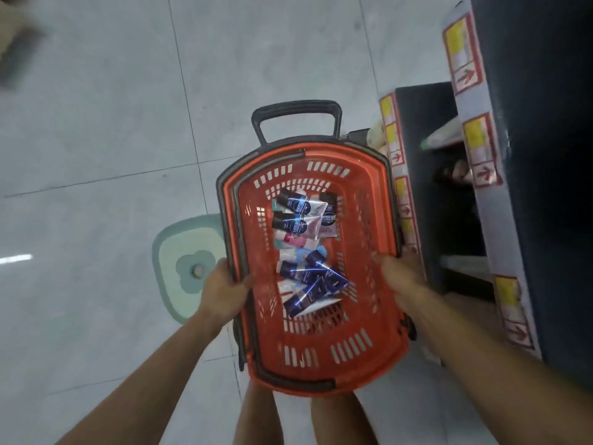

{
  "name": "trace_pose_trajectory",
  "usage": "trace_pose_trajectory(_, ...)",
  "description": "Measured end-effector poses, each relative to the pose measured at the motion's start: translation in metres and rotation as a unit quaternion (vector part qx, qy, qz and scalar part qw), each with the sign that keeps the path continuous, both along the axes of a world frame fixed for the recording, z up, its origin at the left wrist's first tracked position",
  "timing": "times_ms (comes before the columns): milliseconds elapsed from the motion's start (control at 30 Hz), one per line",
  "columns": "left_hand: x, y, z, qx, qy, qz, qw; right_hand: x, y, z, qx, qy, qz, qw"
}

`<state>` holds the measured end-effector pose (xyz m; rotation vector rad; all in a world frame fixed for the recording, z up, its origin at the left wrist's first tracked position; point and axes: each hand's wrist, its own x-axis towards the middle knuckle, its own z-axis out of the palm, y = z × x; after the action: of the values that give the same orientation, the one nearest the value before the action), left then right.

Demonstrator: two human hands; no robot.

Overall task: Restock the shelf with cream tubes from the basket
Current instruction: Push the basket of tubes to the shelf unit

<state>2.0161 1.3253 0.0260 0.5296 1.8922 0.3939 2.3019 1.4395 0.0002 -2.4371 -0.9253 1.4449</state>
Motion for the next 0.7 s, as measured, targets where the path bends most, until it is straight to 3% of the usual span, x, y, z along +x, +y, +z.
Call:
trace_pose_trajectory(400, 0.004, 0.035, -0.164, -0.034, -0.043, 0.027, 0.998, 0.004, 0.048, -0.147, -0.028, -0.021, 0.018, 0.999)
trace_pose_trajectory(700, 0.016, 0.041, -0.198, -0.060, -0.069, 0.069, 0.993, 0.009, 0.059, -0.183, -0.031, -0.054, 0.037, 0.997)
